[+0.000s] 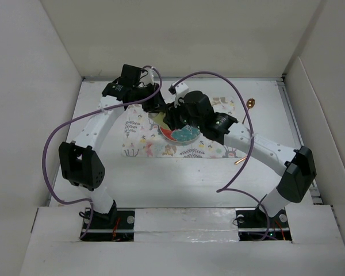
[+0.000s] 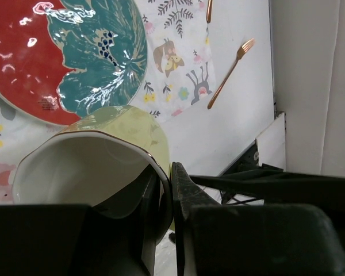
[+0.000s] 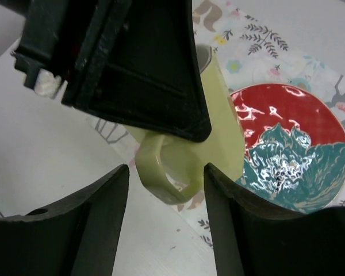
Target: Set the dinner table for one person
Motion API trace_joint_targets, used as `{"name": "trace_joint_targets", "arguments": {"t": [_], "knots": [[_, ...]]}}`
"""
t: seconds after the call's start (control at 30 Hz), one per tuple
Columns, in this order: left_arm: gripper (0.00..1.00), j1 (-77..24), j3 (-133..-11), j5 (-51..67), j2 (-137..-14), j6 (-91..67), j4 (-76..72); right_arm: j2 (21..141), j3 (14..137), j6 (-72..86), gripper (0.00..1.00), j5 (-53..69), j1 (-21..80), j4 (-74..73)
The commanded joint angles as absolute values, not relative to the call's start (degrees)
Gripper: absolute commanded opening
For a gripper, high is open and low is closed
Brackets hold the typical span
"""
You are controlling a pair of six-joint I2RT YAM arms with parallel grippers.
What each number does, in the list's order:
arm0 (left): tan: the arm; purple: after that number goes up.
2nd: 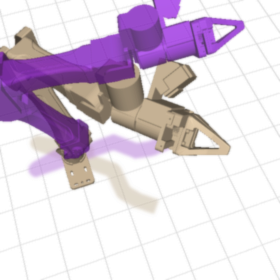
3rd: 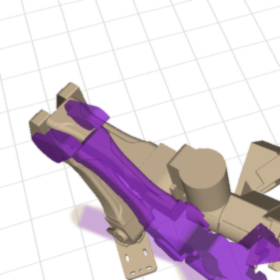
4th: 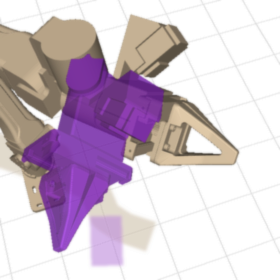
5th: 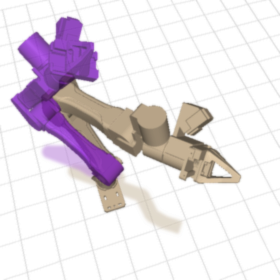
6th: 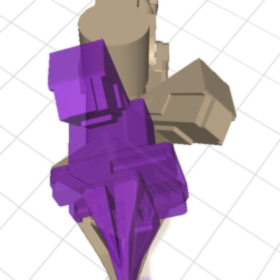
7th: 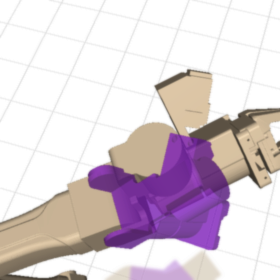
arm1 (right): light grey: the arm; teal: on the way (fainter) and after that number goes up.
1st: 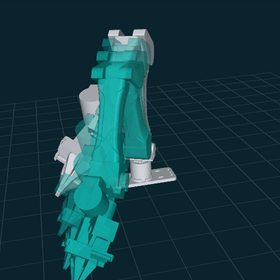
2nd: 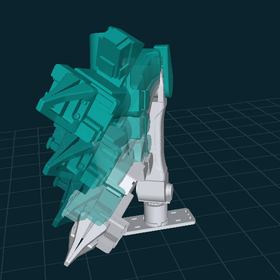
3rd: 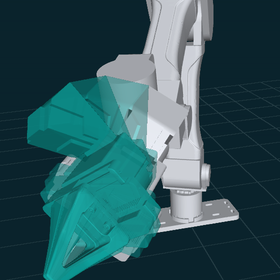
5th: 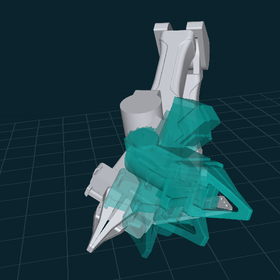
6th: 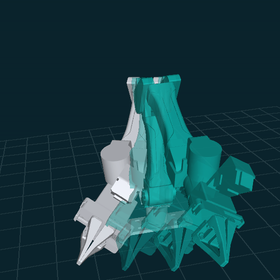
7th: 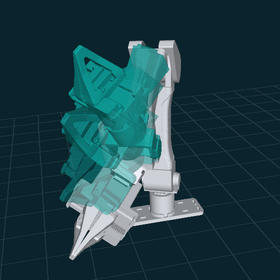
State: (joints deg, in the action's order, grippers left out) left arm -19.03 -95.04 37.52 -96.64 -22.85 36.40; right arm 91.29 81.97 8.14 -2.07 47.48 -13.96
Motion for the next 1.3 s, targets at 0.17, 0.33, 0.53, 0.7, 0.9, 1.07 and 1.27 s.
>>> {"name": "trace_joint_targets", "arguments": {"t": [0.17, 0.33, 0.53, 0.7, 0.9, 1.07, 1.27], "knots": [[0.0, -19.07, -94.83, 42.1, -91.84, -23.2, 34.19, 93.34, 85.96, 5.45, 0.4, -7.03, 48.69, -7.82], [0.0, -19.07, -95.44, 42.54, -91.84, -23.9, 33.75, 95.62, 88.76, 4.57, 0.16, -5.01, 48.69, -11.24], [0.0, -19.07, -98.52, 42.01, -92.37, -25.13, 33.4, 94.57, 88.68, 5.18, 0.0, -1.85, 48.69, -12.74], [0.14, -19.07, -101.51, 42.01, -93.69, -27.42, 31.29, 90.19, 84.65, 9.13, 0.0, 4.03, 45.18, -11.08], [0.48, -18.46, -106.17, 42.1, -95.44, -29.53, 28.22, 85.35, 78.49, 13.45, 0.0, 8.87, 40.35, -7.21], [0.57, -16.08, -112.58, 41.32, -97.29, -29.8, 27.16, 82.71, 75.06, 16.25, 0.0, 8.62, 37.01, -5.98], [0.57, -15.38, -109.0, 36.91, -94.76, -29.44, 23.75, 80.86, 71.54, 22.14, 0.0, 3.0, 29.19, -0.53]]}}
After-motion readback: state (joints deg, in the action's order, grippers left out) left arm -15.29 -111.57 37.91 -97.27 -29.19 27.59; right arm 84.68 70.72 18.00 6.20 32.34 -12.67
